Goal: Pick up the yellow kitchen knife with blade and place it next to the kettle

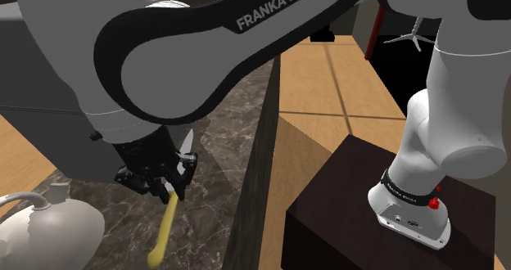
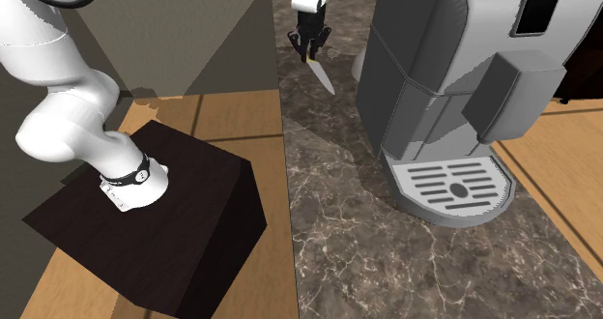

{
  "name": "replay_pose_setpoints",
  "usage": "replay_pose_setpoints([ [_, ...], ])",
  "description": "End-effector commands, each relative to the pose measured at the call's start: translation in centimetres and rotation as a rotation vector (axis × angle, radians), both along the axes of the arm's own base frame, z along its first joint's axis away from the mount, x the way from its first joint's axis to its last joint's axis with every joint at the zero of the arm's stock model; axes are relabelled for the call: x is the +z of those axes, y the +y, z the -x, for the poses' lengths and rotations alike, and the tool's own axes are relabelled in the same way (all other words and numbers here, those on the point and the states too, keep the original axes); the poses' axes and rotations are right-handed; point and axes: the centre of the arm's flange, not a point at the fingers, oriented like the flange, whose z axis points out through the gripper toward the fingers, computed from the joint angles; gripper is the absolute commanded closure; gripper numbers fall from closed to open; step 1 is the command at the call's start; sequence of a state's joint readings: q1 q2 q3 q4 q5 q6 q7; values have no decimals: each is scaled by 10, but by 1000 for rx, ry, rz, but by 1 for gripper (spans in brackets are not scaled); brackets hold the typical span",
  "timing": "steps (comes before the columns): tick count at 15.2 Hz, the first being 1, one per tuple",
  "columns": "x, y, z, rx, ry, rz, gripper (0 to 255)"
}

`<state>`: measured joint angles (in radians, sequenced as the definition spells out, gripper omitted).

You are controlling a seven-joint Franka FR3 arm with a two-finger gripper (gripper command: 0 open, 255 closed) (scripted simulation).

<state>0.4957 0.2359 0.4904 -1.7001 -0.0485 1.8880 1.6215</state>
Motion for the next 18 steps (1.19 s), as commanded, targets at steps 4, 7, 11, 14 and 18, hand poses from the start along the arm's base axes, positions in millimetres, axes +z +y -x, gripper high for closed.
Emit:
replay_pose_setpoints([
  [4, -27, 0, 0, 0, 0, 0, 255],
  [7, -42, 0, 0, 0, 0, 0, 255],
  [11, -64, 0, 0, 0, 0, 0, 255],
  [14, -79, 0, 0, 0, 0, 0, 255],
  [18, -100, 0, 0, 0, 0, 0, 255],
])
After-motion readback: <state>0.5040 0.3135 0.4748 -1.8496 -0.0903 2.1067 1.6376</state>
